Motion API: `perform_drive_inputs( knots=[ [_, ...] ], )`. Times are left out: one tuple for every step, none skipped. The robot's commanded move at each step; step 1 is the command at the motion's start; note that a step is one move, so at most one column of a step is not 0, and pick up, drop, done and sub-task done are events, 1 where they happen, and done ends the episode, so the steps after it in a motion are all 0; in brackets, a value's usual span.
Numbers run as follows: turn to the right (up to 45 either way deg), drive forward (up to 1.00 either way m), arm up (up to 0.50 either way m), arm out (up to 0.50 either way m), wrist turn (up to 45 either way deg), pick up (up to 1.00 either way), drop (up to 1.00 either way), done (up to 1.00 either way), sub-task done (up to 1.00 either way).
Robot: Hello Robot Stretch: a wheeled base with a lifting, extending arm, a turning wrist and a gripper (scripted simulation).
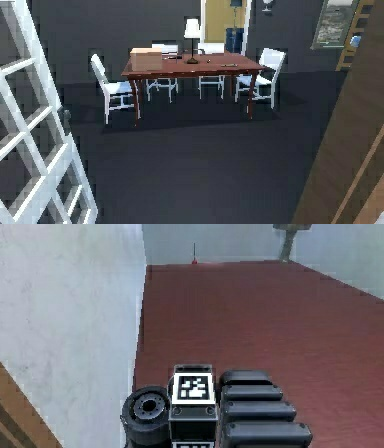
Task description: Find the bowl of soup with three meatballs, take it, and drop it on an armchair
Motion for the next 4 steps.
perform_drive_inputs(
  knots=[
    [-6.0,0.0,0.0,0.0,0.0,0.0,0.0,0.0,0.0],
    [-3.0,0.0,0.0,0.0,0.0,0.0,0.0,0.0,0.0],
    [0.0,0.3,0.0,0.0,0.0,0.0,0.0,0.0,0.0],
    [0.0,0.15,0.0,0.0,0.0,0.0,0.0,0.0,0.0]
  ],
)
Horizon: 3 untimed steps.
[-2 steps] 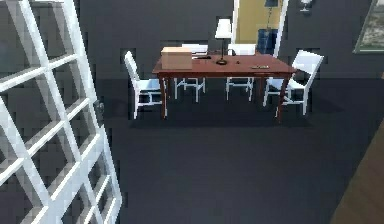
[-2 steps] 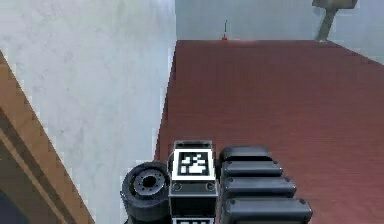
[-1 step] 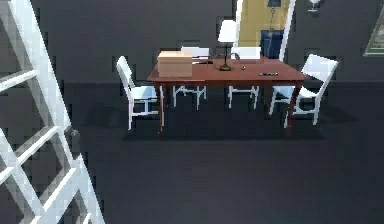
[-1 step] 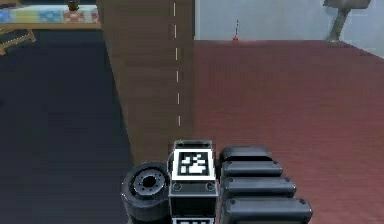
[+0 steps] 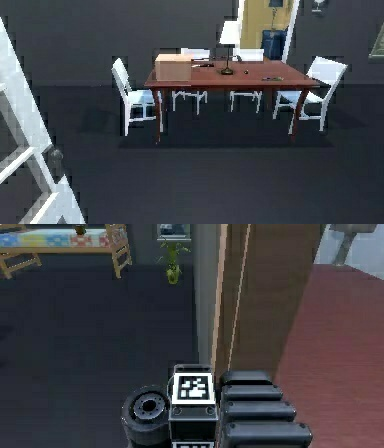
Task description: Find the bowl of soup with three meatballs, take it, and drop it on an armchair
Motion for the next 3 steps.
perform_drive_inputs(
  knots=[
    [0.0,0.45,0.0,0.0,0.0,0.0,0.0,0.0,0.0],
    [0.0,0.3,0.0,0.0,0.0,0.0,0.0,0.0,0.0],
    [-33.0,0.0,0.0,0.0,0.0,0.0,0.0,0.0,0.0]
  ],
)
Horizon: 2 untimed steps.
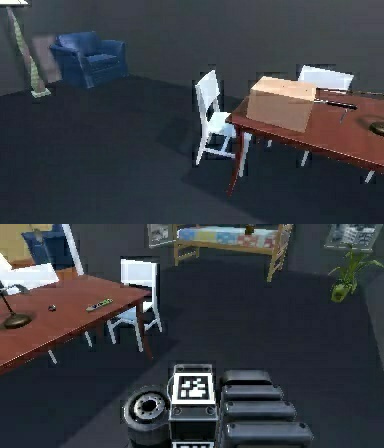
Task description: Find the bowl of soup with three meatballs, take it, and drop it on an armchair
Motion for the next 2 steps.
perform_drive_inputs(
  knots=[
    [0.0,0.5,0.0,0.0,0.0,0.0,0.0,0.0,0.0],
    [-12.0,0.0,0.0,0.0,0.0,0.0,0.0,0.0,0.0]
  ],
)
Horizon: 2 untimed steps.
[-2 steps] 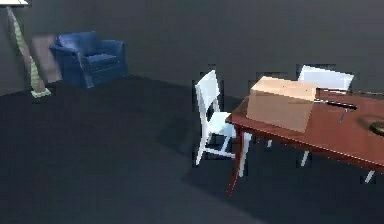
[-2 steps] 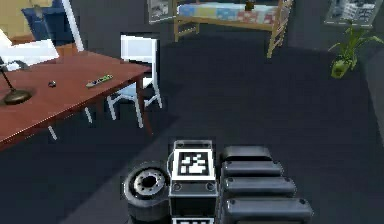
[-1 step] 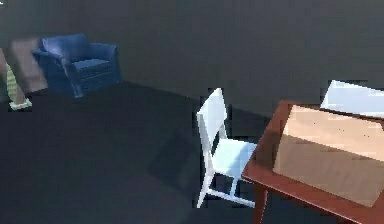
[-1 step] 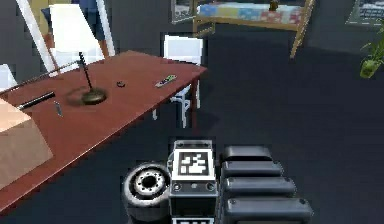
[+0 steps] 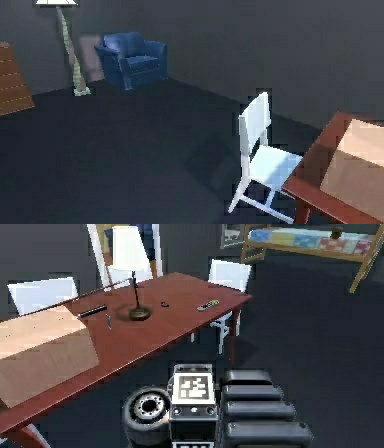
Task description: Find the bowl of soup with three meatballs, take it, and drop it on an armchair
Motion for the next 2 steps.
perform_drive_inputs(
  knots=[
    [0.0,0.45,0.0,0.0,0.0,0.0,0.0,0.0,0.0],
    [-15.0,0.0,0.0,0.0,0.0,0.0,0.0,0.0,0.0]
  ],
)
